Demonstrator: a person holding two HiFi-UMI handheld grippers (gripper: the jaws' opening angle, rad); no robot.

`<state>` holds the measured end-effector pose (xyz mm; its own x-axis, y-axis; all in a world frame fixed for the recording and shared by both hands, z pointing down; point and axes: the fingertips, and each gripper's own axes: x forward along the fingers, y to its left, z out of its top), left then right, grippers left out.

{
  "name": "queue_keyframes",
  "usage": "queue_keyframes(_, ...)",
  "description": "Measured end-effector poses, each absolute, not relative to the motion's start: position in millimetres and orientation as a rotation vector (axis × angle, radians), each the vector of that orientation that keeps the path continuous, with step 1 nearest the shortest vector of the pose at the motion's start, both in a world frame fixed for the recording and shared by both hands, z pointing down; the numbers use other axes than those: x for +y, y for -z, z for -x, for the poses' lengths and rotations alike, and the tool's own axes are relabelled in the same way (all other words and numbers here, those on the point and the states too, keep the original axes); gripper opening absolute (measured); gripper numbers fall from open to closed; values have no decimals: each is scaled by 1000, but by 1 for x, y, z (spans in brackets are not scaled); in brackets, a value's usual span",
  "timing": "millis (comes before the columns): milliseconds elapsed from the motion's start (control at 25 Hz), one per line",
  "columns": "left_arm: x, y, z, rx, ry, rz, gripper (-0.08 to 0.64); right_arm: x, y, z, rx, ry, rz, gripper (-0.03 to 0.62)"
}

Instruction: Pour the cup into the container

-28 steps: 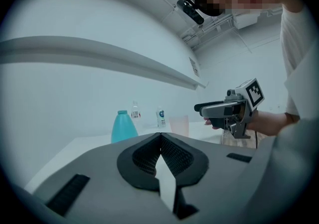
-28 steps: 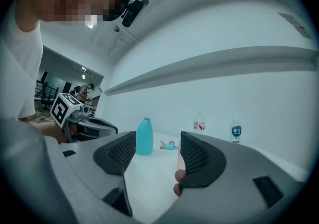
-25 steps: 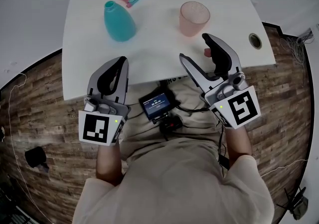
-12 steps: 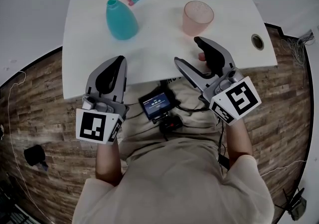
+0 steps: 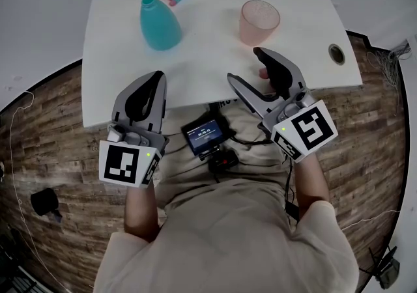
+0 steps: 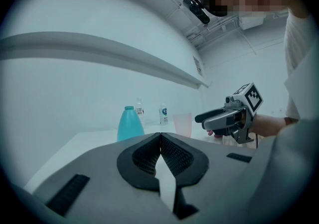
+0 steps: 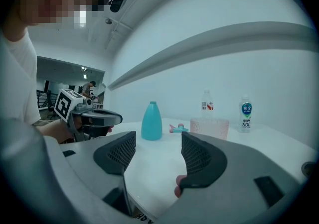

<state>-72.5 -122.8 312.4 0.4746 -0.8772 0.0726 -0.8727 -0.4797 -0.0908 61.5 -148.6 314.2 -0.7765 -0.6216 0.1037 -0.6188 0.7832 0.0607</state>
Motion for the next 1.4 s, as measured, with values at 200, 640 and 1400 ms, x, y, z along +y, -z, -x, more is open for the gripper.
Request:
queue_keyframes(200, -123, -312, 74, 1583, 170, 2659, 14, -150, -314, -63, -2863, 21, -1008, 287)
queue_keyframes(640, -123, -313, 76, 1587, 176, 2658, 14, -150, -314, -63, -2855, 33, -1028, 287)
queue_keyframes(1400, -124, -312, 79, 1593, 171, 2653, 14, -151, -313, -63, -2852, 64, -1056, 287)
